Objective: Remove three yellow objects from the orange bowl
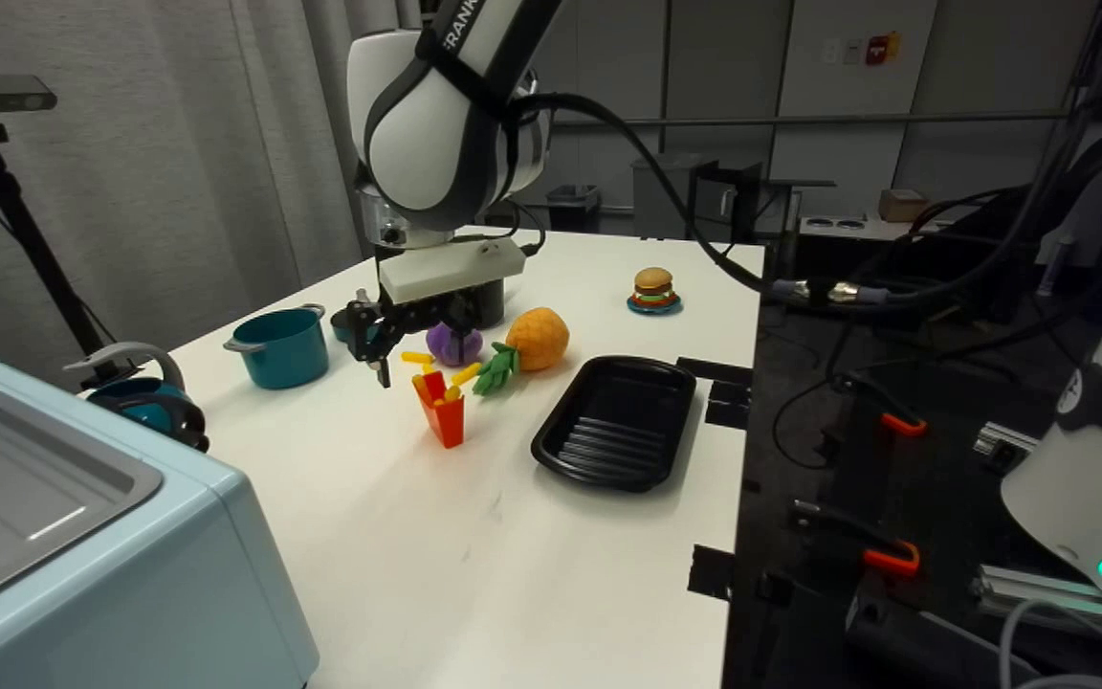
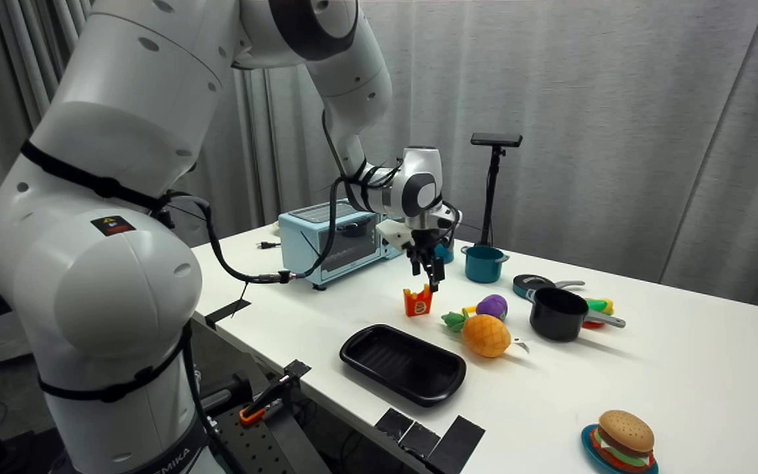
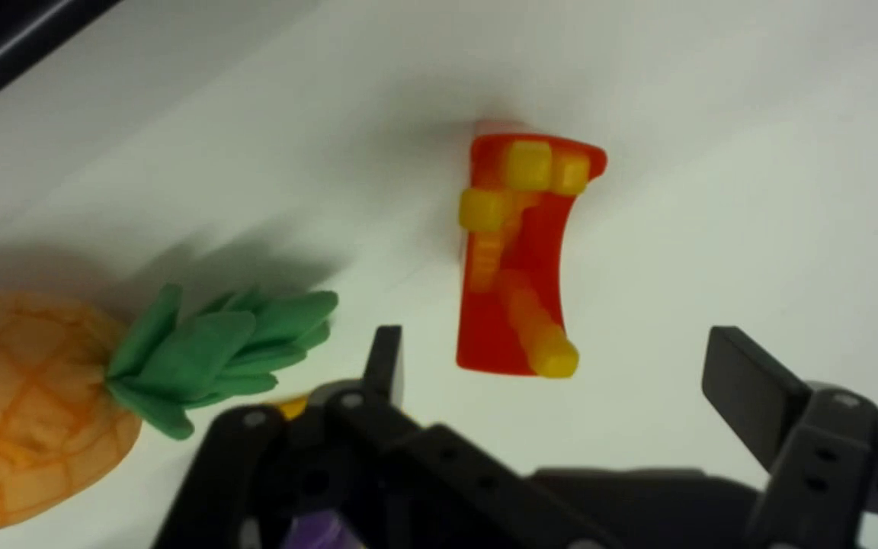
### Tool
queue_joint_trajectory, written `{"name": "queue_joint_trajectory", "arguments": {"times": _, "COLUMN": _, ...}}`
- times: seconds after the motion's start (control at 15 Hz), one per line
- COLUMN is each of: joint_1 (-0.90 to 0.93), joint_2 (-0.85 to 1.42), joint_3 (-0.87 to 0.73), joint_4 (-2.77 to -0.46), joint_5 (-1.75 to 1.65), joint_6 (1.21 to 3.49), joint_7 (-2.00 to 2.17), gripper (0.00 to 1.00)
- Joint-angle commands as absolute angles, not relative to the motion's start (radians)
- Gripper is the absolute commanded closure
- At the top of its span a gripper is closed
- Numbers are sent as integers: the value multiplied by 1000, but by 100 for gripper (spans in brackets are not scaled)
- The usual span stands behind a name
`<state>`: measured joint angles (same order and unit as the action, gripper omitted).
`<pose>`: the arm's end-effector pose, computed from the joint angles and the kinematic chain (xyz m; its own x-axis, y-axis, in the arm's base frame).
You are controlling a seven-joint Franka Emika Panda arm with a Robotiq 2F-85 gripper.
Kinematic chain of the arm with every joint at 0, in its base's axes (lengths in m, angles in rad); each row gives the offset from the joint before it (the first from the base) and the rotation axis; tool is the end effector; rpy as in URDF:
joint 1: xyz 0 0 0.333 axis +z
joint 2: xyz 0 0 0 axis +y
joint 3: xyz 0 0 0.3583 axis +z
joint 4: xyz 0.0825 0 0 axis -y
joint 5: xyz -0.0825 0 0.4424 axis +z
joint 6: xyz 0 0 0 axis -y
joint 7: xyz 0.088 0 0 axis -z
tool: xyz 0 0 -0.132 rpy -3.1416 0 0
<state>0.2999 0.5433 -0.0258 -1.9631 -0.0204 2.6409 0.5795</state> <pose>0.6637 0.1873 0.1710 0.9515 -0.2807 0.1260 -0.2762 -0.9597 -0.0520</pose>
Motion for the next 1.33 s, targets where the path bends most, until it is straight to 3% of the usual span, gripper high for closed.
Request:
{"name": "queue_joint_trajectory", "arguments": {"times": 0.0, "joint_1": 292, "joint_2": 489, "joint_3": -13, "joint_4": -2017, "joint_5": 17, "joint_6": 2632, "joint_7": 574, "gripper": 0}}
{"name": "queue_joint_trajectory", "arguments": {"times": 0.87, "joint_1": 273, "joint_2": 472, "joint_3": -6, "joint_4": -2077, "joint_5": 33, "joint_6": 2637, "joint_7": 572, "gripper": 0}}
{"name": "queue_joint_trajectory", "arguments": {"times": 1.07, "joint_1": 271, "joint_2": 473, "joint_3": -4, "joint_4": -2082, "joint_5": 35, "joint_6": 2632, "joint_7": 569, "gripper": 12}}
{"name": "queue_joint_trajectory", "arguments": {"times": 1.13, "joint_1": 270, "joint_2": 472, "joint_3": -4, "joint_4": -2083, "joint_5": 35, "joint_6": 2631, "joint_7": 569, "gripper": 10}}
{"name": "queue_joint_trajectory", "arguments": {"times": 1.27, "joint_1": 270, "joint_2": 473, "joint_3": -5, "joint_4": -2084, "joint_5": 33, "joint_6": 2629, "joint_7": 568, "gripper": 14}}
